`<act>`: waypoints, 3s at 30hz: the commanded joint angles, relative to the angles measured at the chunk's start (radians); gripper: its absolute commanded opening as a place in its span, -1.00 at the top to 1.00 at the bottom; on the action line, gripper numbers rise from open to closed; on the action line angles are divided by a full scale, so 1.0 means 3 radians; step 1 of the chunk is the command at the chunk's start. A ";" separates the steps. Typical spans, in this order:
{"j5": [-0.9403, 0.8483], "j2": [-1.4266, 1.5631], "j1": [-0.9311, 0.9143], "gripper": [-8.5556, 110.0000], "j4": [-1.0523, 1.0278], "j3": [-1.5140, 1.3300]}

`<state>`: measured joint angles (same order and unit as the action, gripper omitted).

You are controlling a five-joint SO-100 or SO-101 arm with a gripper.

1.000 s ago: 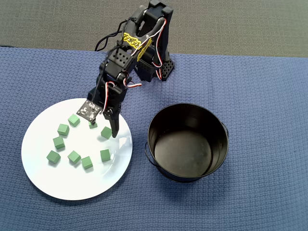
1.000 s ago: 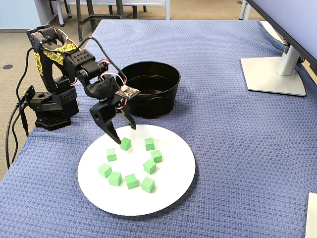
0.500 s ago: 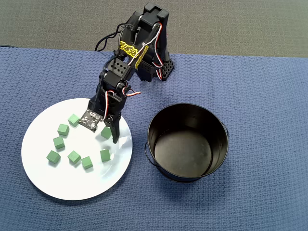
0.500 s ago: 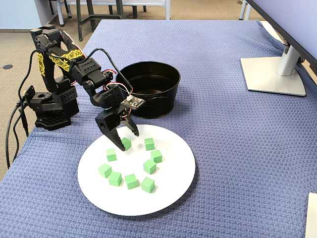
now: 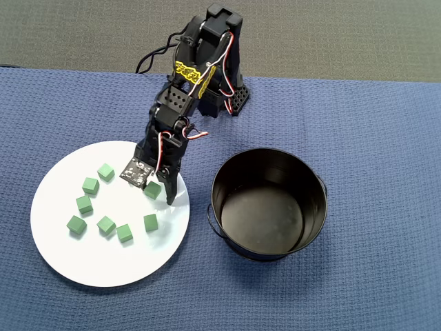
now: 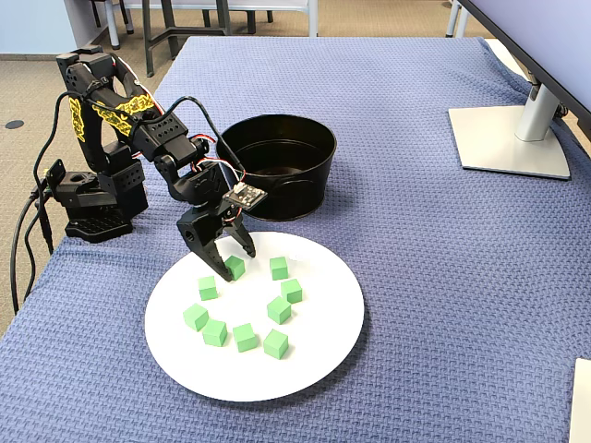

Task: Pick up the green cubes from the white plate and place them in the black recipient

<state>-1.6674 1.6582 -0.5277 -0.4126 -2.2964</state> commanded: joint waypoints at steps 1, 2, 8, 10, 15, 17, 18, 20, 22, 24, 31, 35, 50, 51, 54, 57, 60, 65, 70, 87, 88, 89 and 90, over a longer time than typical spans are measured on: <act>0.0143 0.0097 0.0092 0.85 0.0123 -0.0015; 0.0184 0.0097 0.0092 0.85 0.0138 0.0000; 0.0736 0.0501 0.0118 0.85 -0.0849 0.0649; 0.1053 0.0787 0.0169 0.85 -0.1217 0.0890; 0.1478 0.1611 0.0312 0.85 -0.2265 0.1340; 0.1600 0.1974 0.0496 0.85 -0.2459 0.1335; 0.1698 0.2122 0.0634 0.85 -0.2485 0.1289; 0.1953 0.2347 0.1002 0.86 -0.2572 0.1207; 0.2311 0.2470 0.1411 0.86 -0.2664 0.1191; 0.2695 0.2480 0.1744 0.86 -0.2623 0.1191; 0.3165 0.1825 0.2357 0.23 -0.1769 0.0890; 0.3001 0.1810 0.2465 0.09 -0.2096 0.1023; 0.2715 0.1002 0.0261 0.86 -0.1329 0.1406; 0.2858 0.0787 0.0184 0.86 -0.1391 0.1590; 0.3170 0.0169 0.0046 0.86 -0.1687 0.2168; 0.3436 -0.0251 0.0020 0.61 -0.1907 0.2516; 0.3492 -0.0501 0.0077 0.48 -0.1963 0.2649; 0.3564 -0.0885 0.0210 0.34 -0.1887 0.2807; 0.3605 -0.1248 0.0307 0.32 -0.2081 0.3073; 0.3482 -0.1698 0.0337 0.40 -0.2107 0.3232; 0.3477 -0.1708 0.0332 0.41 -0.2102 0.3242; 0.3472 -0.1723 0.0327 0.42 -0.2102 0.3257; 0.3467 -0.1744 0.0327 0.43 -0.2102 0.3267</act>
<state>-0.6105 1.1275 -0.4249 -1.0538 -1.3898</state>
